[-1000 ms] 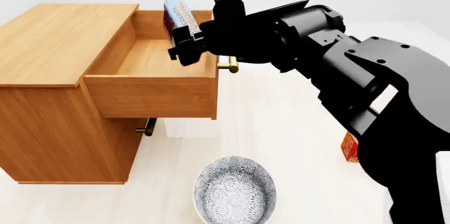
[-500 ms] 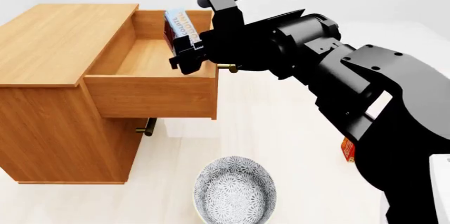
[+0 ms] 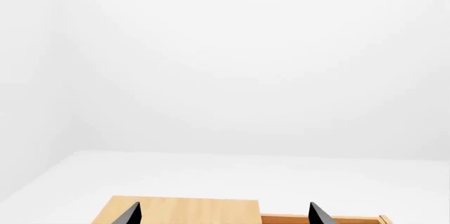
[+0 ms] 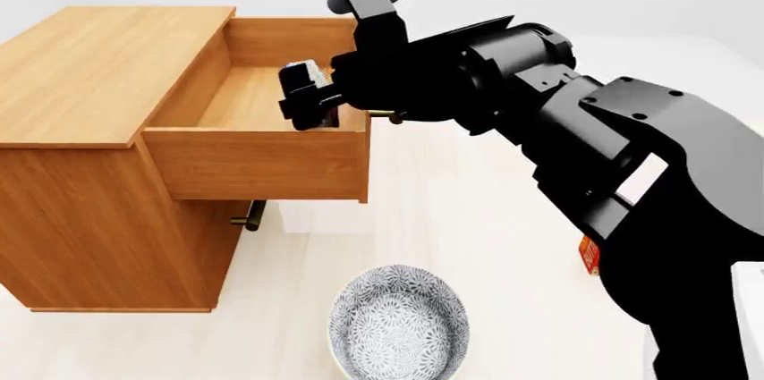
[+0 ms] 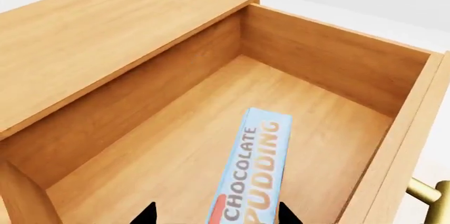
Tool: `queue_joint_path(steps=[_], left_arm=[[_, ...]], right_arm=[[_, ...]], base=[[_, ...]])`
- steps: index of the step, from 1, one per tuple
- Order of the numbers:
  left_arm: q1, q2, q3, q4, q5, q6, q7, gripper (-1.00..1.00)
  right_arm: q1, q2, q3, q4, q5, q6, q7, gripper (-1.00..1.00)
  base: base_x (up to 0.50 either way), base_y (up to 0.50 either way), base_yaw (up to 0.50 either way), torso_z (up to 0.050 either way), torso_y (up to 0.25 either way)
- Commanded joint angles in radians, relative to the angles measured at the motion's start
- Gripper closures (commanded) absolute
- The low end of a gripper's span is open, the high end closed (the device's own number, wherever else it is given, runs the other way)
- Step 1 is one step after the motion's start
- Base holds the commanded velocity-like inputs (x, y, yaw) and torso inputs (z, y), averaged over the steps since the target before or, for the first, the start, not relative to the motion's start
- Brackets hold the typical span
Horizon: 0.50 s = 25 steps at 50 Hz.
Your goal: Put the chocolate pudding in the top drawer of the cabinet and close it.
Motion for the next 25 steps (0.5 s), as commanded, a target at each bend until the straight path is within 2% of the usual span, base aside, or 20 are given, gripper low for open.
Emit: queue_joint_path(steps=[1,25], left_arm=[[0.008,0.001,-0.009,-0.002,0.004,-0.002,0.000,-1.00],[0.019,0.007,-0.027,-0.007,0.010,-0.007,0.002,-1.00]], right_arm=[[-0.018,0.000,-0.040,0.002,-0.006,0.011,0.014,-1.00],[0.032,0.000,-0.040,0.014,0.026,-0.022,0.021,-1.00]], base=[[0.00,0.00,0.00,0.000,0.000],[0.00,0.00,0.00,0.000,0.000]])
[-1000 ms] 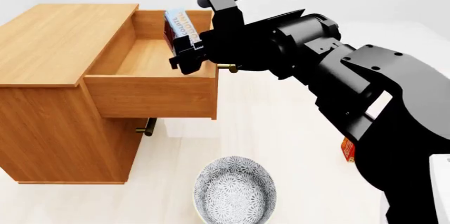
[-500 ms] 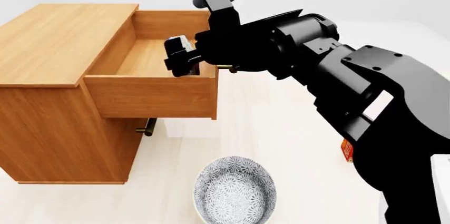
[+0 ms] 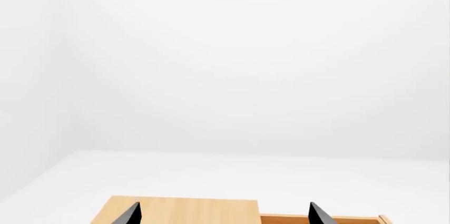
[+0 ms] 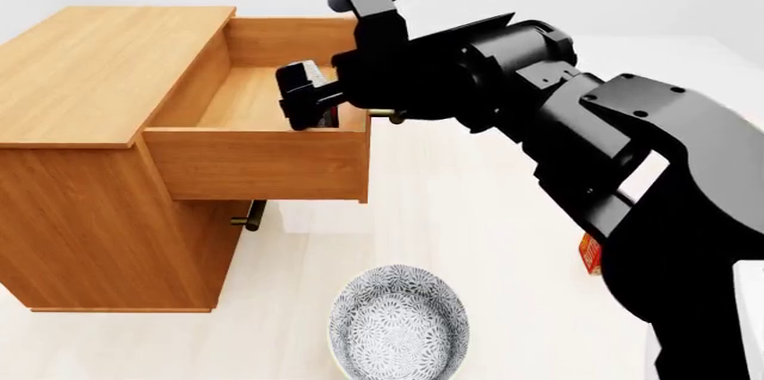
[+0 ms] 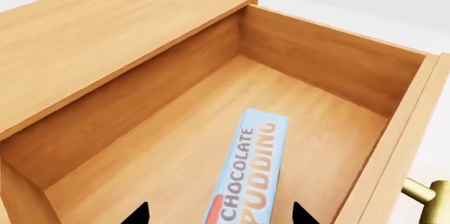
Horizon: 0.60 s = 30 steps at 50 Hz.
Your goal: Put the chocolate pudding in the top drawer of the cabinet and close it.
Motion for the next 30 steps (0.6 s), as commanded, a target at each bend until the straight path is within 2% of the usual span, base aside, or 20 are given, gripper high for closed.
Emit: queue_joint_path(steps=[1,18,30], left_arm=[[0.004,0.004,-0.009,-0.002,0.003,-0.004,0.001,-1.00],[0.008,0.003,-0.024,0.003,0.003,-0.012,0.002,-1.00],[0.036,-0.016,-0.036,0.071,-0.007,0.008,-0.013,-1.00]], right_arm=[[0.031,0.000,-0.027,0.017,0.019,-0.030,0.017,-1.00],[0.127,0.000,-0.036,0.059,0.088,-0.085,0.012,-1.00],[0.207,0.000,-0.055,0.248,0.084,-0.100,-0.056,-1.00]], base=[[0.00,0.00,0.00,0.000,0.000],[0.00,0.00,0.00,0.000,0.000],[0.00,0.00,0.00,0.000,0.000]])
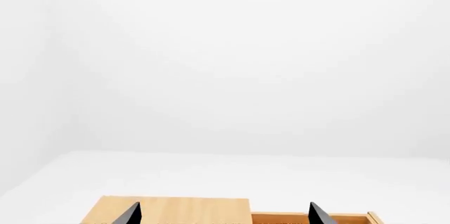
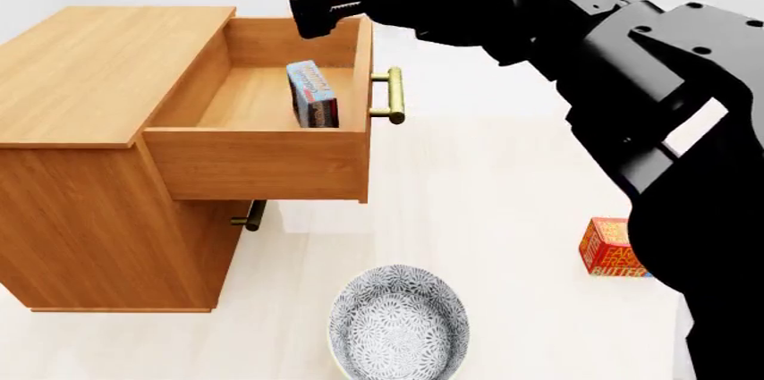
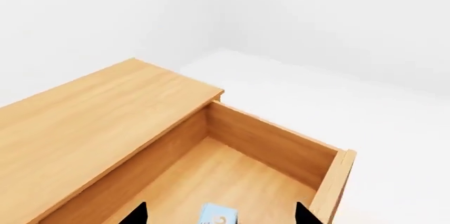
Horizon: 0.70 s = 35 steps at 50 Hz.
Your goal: Put the chocolate pudding in the top drawer of the cabinet and close it.
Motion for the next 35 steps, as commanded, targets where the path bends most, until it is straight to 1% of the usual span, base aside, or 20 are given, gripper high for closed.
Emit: queue_joint_path(steps=[1,6,16,17,24,32,35], left_arm=[[0.022,-0.009,-0.011,0.046,-0.007,0.014,-0.009,-1.00],[0.033,0.003,-0.015,0.055,-0.009,0.021,-0.011,-1.00],[0.074,0.035,-0.023,0.092,-0.015,0.052,-0.012,-1.00],[0.076,0.036,-0.024,0.099,-0.018,0.053,-0.012,-1.00],[0.099,0.067,-0.028,0.111,-0.026,0.064,-0.007,-1.00],[0.133,0.129,-0.033,0.091,-0.030,0.086,0.013,-1.00],[0.141,0.147,-0.036,0.087,-0.033,0.091,0.019,-1.00]], right_arm=[[0.068,0.000,-0.022,0.159,-0.001,-0.011,-0.056,-1.00],[0.091,0.009,-0.055,0.236,0.006,-0.006,-0.085,-1.00],[0.124,0.128,-0.136,0.231,0.054,-0.004,-0.074,-1.00],[0.126,0.151,-0.135,0.211,0.054,-0.005,-0.059,-1.00],[0.148,0.398,-0.102,-0.142,0.078,-0.031,0.152,-1.00],[0.167,0.576,-0.090,-0.353,0.087,-0.032,0.284,-1.00],[0.175,0.626,-0.087,-0.406,0.090,-0.029,0.320,-1.00]], base=[[0.00,0.00,0.00,0.000,0.000],[0.00,0.00,0.00,0.000,0.000],[0.00,0.00,0.00,0.000,0.000],[0.00,0.00,0.00,0.000,0.000],[0.00,0.00,0.00,0.000,0.000],[0.00,0.00,0.00,0.000,0.000],[0.00,0.00,0.00,0.000,0.000]])
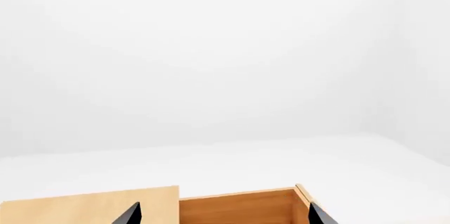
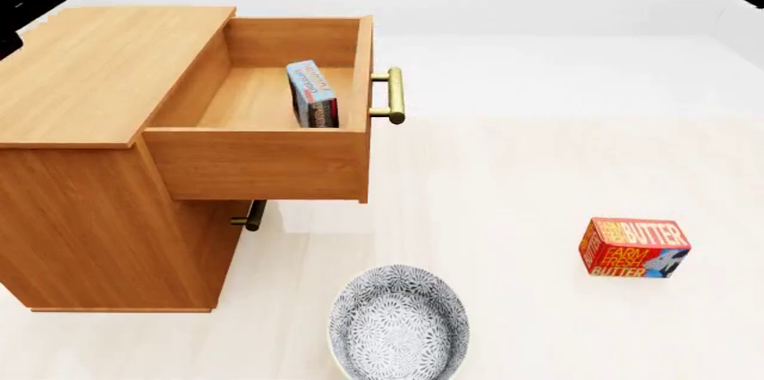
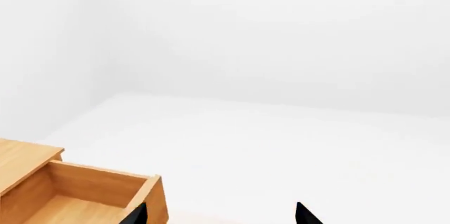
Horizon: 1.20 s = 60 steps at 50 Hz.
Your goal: Put the chocolate pudding in the top drawer of the cabinet and close it.
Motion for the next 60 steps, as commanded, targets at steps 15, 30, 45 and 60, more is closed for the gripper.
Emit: queue_joint_path(steps=[15,30,45,60], left_arm=[[0.090,0.204,-0.021,-0.057,-0.006,0.063,0.078,-1.00],[0.126,0.301,-0.028,0.042,-0.003,0.076,0.073,-1.00],[0.182,0.384,-0.029,0.130,-0.003,0.098,0.053,-1.00],[0.236,0.481,-0.027,0.191,0.007,0.119,0.037,-1.00]], right_arm=[[0.024,0.427,0.020,-0.451,0.030,-0.011,0.297,-1.00],[0.013,0.519,0.024,-0.529,0.030,-0.017,0.376,-1.00],[-0.008,0.562,0.022,-0.554,0.023,-0.022,0.428,-1.00],[-0.056,0.589,0.019,-0.566,0.020,-0.052,0.476,-1.00]], base=[[0.00,0.00,0.00,0.000,0.000],[0.00,0.00,0.00,0.000,0.000],[0.00,0.00,0.00,0.000,0.000],[0.00,0.00,0.00,0.000,0.000]])
